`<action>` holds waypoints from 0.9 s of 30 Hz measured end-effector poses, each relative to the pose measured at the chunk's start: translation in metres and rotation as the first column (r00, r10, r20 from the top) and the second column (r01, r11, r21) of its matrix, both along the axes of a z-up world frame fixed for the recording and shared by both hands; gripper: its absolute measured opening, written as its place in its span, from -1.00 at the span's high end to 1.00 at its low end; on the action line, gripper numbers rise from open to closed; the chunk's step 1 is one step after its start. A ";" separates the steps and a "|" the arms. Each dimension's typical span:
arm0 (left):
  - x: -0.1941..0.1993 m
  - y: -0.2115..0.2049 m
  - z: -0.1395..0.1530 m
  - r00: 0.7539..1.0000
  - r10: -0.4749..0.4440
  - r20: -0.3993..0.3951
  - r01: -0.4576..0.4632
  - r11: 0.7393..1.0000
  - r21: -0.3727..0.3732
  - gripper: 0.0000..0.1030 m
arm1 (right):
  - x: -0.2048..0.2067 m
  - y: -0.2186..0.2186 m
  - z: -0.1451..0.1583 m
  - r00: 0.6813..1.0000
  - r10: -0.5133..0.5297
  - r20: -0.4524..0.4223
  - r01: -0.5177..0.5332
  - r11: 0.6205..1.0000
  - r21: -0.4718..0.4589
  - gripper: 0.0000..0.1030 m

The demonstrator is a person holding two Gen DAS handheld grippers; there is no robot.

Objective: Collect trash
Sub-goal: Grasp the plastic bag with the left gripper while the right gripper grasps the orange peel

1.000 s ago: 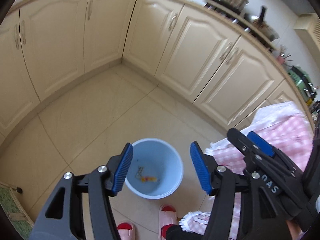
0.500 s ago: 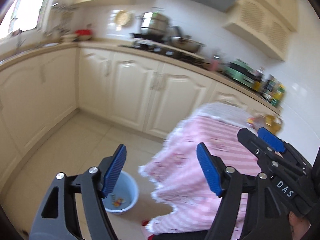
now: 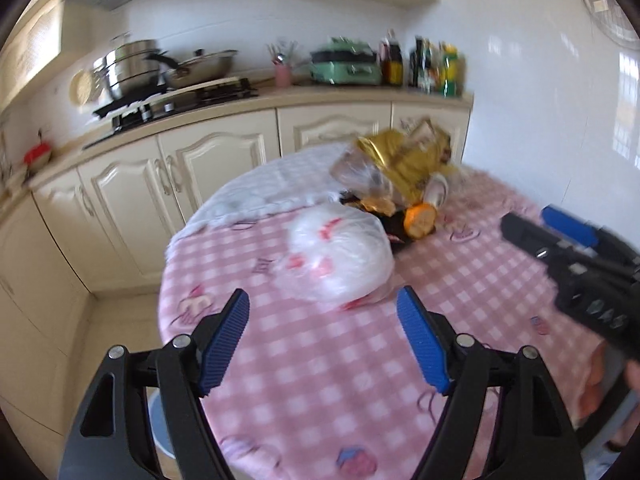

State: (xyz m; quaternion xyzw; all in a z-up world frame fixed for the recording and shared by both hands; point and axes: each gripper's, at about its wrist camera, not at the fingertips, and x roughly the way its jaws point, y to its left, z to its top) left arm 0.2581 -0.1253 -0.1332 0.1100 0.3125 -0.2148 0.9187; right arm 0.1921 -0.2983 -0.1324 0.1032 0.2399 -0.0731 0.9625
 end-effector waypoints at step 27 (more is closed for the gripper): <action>0.046 0.008 -0.010 0.998 0.017 -0.064 -0.028 0.987 -0.160 0.75 | 0.136 -0.034 -0.046 0.949 0.165 -0.269 -0.112 0.973 0.202 -0.49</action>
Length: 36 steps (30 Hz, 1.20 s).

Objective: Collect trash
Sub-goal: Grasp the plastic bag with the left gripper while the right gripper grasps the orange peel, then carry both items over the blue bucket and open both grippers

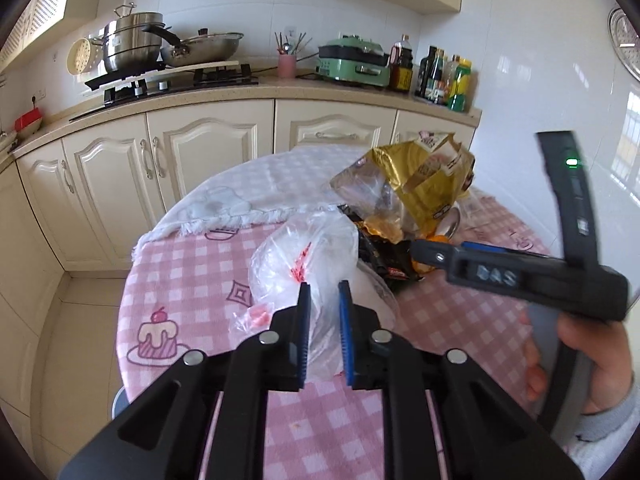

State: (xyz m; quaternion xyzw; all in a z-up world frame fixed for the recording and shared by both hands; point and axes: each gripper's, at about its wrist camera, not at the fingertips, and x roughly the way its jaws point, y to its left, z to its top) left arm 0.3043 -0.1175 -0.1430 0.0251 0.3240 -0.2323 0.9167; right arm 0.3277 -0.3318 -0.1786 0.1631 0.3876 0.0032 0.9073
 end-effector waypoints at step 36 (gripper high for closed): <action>-0.087 0.121 0.038 0.988 0.098 0.123 -0.070 0.974 -0.214 0.77 | -0.156 0.118 0.091 0.921 0.085 0.380 -0.027 0.988 -0.155 0.28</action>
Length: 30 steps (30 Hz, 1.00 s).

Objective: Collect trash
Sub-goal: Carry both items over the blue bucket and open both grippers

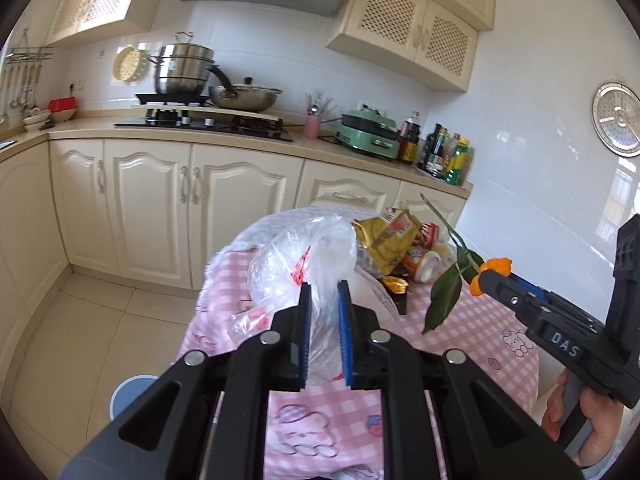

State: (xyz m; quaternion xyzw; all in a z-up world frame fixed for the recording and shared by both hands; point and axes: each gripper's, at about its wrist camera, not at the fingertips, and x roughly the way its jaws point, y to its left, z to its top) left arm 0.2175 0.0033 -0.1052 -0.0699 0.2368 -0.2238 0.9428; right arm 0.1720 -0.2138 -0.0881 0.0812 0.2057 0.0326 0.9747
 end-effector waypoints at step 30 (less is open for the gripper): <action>0.114 0.232 -0.225 0.795 0.399 -0.457 -0.396 0.912 0.107 0.77 | 0.190 0.302 -0.218 0.785 0.410 -0.464 -0.466 0.885 -0.007 0.28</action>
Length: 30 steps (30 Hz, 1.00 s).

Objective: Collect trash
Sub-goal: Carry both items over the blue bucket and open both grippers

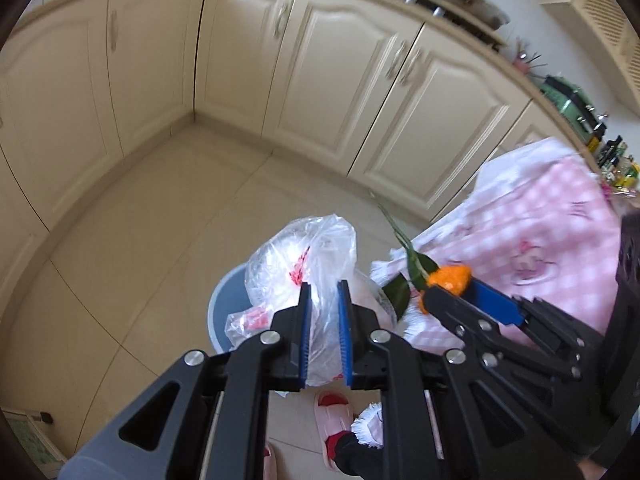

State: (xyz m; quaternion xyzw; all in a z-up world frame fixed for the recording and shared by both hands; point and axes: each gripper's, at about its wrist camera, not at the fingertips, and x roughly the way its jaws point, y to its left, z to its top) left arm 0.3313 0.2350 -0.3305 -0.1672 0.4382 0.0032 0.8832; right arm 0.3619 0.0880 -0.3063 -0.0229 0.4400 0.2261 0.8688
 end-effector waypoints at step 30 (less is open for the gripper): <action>0.000 0.025 -0.014 0.993 0.119 -0.025 -0.118 0.991 0.058 -0.31 | 0.028 0.026 -0.030 0.998 -0.001 -0.055 0.001 1.000 -0.002 0.24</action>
